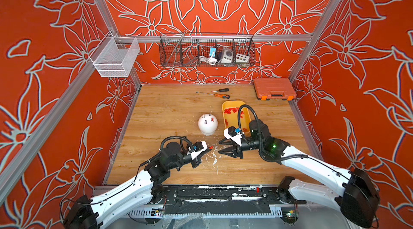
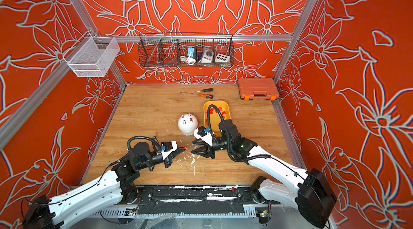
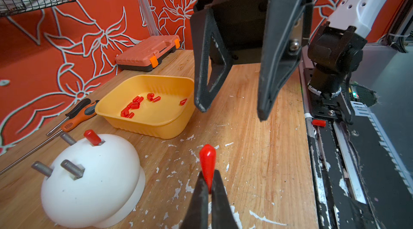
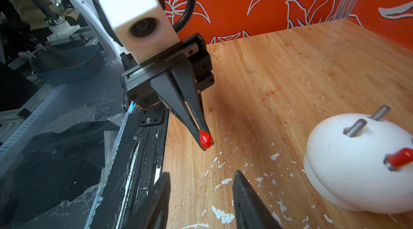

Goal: Cover the protruding screws with screw protection sleeves
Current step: Pick up the screw protection sleeve from the center of the board.

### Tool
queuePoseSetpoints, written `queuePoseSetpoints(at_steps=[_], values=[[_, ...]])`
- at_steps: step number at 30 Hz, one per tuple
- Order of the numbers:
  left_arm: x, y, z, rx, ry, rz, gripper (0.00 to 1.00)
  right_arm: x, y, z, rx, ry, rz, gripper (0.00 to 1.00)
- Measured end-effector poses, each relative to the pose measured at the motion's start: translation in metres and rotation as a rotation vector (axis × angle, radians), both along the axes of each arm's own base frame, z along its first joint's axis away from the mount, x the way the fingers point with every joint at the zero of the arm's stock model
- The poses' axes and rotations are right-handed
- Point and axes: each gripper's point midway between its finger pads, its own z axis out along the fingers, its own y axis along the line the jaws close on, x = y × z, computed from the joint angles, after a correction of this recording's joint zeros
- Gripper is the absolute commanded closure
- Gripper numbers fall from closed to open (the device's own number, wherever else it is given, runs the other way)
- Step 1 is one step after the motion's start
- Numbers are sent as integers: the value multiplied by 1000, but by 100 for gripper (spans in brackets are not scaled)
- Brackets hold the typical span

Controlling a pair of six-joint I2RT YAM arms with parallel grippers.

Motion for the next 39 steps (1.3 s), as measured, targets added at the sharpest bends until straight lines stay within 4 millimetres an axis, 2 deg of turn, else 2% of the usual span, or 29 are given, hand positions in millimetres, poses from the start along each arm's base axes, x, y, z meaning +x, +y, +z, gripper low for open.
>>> queuePoseSetpoints(at_steps=[7, 15, 24, 28, 33, 34, 36, 39], values=[[-2, -1, -2, 3, 8, -12, 100, -1, 10, 6, 3, -54, 41, 49], [-2, -2, -3, 4, 15, -16, 100, -4, 18, -1, -29, -61, 85, 49], [-2, -3, -5, 7, 25, -20, 100, -10, 24, -2, -46, -58, 125, 55], [-4, -3, -6, 8, 28, -27, 100, -11, 26, -7, -57, -50, 139, 70], [-5, -4, -5, 6, 29, -37, 100, -10, 28, -9, -64, -46, 140, 80], [-5, -4, -5, 6, 29, -38, 100, -10, 28, -9, -64, -46, 140, 80], [-6, -4, -5, 5, 28, -38, 100, -10, 29, -8, -63, -47, 141, 72], [-6, -4, -4, 3, 26, -37, 100, -10, 29, -8, -64, -45, 140, 70]])
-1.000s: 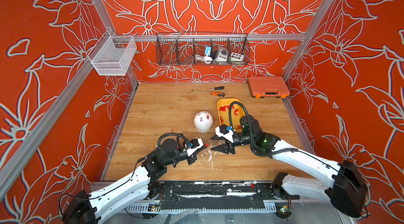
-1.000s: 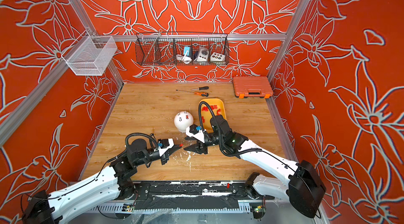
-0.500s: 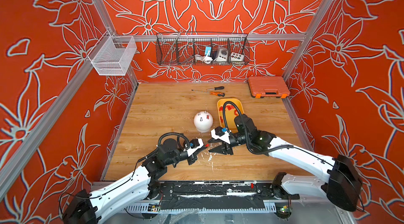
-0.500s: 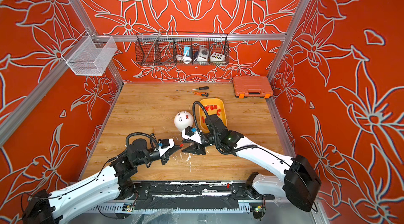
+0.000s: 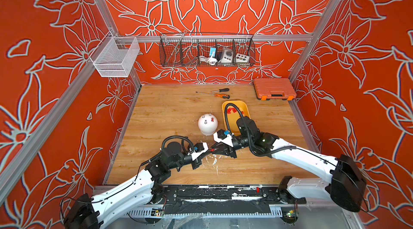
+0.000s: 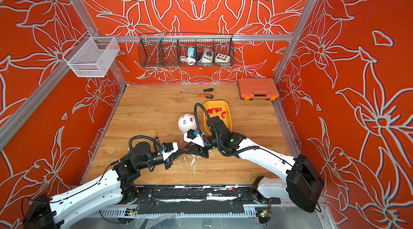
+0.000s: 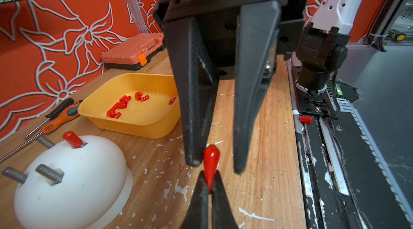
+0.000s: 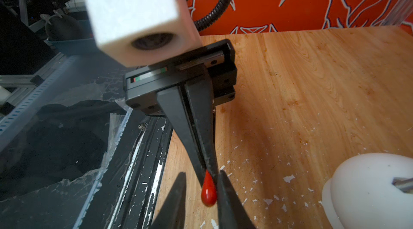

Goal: Cover the protruding screws with screw protection sleeves
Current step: Pick up the screw protection sleeve from the center of the board.

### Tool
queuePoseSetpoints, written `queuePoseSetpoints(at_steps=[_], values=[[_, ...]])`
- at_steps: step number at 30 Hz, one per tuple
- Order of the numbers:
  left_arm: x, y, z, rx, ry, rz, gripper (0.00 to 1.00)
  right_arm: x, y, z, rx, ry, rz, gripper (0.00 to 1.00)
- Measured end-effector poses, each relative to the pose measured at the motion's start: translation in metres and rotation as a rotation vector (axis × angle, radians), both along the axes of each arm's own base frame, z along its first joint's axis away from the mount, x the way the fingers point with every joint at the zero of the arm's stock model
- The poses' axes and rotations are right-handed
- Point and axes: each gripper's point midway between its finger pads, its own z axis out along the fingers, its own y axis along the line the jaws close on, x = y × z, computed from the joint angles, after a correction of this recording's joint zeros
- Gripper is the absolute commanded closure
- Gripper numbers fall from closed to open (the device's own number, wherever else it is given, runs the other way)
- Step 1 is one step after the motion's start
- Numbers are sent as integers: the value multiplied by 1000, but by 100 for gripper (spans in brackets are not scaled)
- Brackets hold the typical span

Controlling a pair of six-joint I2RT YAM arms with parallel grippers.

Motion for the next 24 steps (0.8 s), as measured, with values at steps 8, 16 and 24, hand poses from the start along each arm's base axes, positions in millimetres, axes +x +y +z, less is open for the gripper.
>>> queuePoseSetpoints(at_steps=[8, 16, 24], values=[[0, 1, 2, -6, -6, 3, 100, 3, 0, -2, -12, -2, -21, 69], [-1, 1, 4, -10, -7, 0, 100, 4, -2, -4, -28, 2, -34, 80], [-1, 1, 5, -13, -10, 1, 100, 5, -2, 0, -25, 7, -45, 66]])
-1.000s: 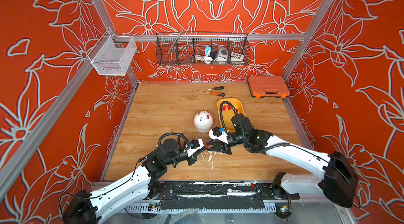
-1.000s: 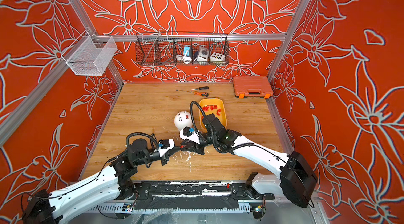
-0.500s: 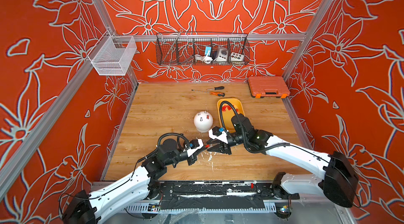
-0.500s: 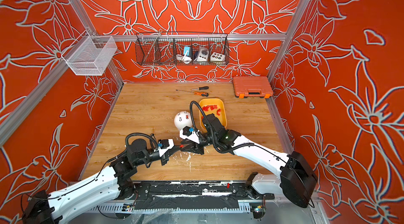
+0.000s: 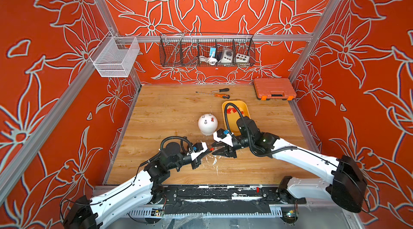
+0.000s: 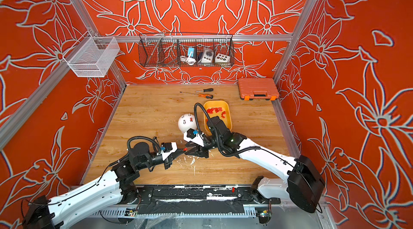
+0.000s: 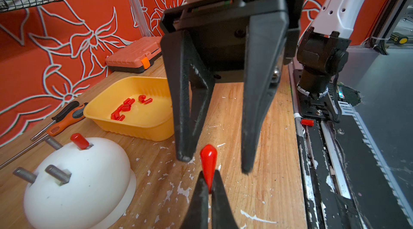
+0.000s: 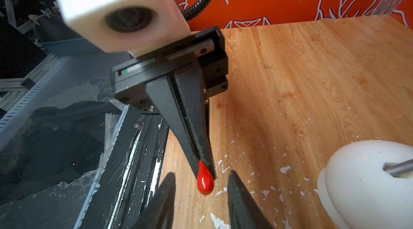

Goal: Cover the protruding screws with screw protection sleeves
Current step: Pick up the screw protection sleeve from the center of the board.

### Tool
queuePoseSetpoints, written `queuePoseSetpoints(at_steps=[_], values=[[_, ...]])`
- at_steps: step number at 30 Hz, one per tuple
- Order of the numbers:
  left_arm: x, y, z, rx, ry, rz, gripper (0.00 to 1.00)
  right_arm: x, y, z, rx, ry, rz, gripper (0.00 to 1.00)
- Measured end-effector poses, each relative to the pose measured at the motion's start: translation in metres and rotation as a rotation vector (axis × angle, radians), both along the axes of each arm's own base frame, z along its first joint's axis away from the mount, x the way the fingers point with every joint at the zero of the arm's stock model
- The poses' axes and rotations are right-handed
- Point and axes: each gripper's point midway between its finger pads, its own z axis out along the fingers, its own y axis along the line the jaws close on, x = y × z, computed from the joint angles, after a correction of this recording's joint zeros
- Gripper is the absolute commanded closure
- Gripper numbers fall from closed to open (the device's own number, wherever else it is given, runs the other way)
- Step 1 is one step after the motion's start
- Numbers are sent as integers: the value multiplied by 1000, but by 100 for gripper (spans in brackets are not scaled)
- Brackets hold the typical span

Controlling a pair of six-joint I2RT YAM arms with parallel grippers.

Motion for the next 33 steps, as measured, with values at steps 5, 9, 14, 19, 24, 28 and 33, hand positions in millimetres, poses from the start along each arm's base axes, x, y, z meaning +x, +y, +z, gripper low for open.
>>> queuePoseSetpoints(at_steps=[5, 9, 14, 19, 24, 28, 33], values=[[0, 0, 0, 1, 1, 0, 100, -1, -1, 3, 4, -2, -3, 80], [-1, 0, 0, 1, 2, -1, 100, -1, -1, 2, -1, 2, -3, 83], [-1, 0, -1, 2, 3, -1, 100, 0, 0, 2, -7, 7, -4, 87], [-1, 0, -1, 2, 3, -1, 100, 1, 0, 2, -7, 4, -3, 97], [-1, 1, -1, 5, 6, 0, 100, 2, 1, 1, -14, 8, -2, 100], [-1, 1, -3, 10, 11, 3, 100, 3, 3, 0, -18, 12, -2, 100], [-1, 1, -2, 8, 9, 2, 64, 5, 3, 0, -21, 23, -6, 100]])
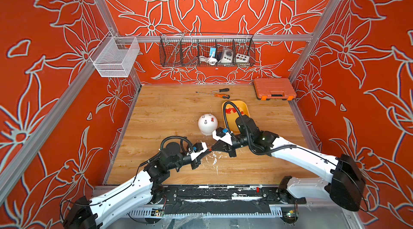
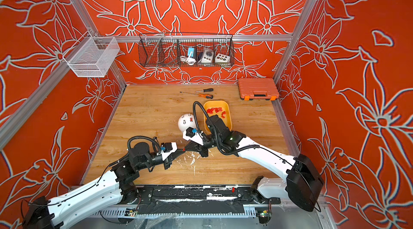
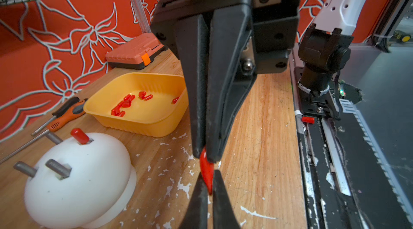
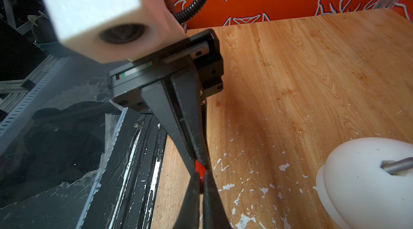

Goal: Cover the protruding screws with screw protection sleeves
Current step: Pick up the screw protection sleeve from the center of the board.

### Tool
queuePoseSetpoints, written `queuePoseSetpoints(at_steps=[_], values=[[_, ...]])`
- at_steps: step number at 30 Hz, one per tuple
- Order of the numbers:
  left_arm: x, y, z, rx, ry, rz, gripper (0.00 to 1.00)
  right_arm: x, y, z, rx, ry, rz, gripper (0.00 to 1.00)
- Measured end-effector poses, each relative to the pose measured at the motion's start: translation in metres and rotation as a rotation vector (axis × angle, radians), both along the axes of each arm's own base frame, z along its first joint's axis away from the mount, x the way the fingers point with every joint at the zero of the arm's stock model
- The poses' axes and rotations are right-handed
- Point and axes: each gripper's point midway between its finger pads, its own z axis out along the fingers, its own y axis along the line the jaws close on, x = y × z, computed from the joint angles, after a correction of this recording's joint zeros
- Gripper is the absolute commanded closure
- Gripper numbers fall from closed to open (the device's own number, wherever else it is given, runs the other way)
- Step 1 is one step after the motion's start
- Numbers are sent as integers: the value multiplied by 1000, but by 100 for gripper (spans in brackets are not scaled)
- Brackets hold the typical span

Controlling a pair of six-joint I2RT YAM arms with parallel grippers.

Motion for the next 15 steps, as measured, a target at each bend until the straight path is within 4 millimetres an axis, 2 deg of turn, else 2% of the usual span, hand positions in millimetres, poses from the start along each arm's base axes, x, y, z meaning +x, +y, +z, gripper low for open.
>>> queuePoseSetpoints(at_steps=[2, 5, 10, 15], values=[[0, 0, 0, -2, 0, 3, 55, 2, 1, 3, 2, 22, -11, 100], [5, 4, 6, -11, -22, 39, 50, 9, 0, 13, 9, 66, -44, 100], [14, 20, 17, -46, -97, 146, 49, 19, 2, 35, 15, 184, -122, 100], [22, 33, 17, -52, -127, 234, 50, 19, 5, 41, 0, 400, -199, 100]])
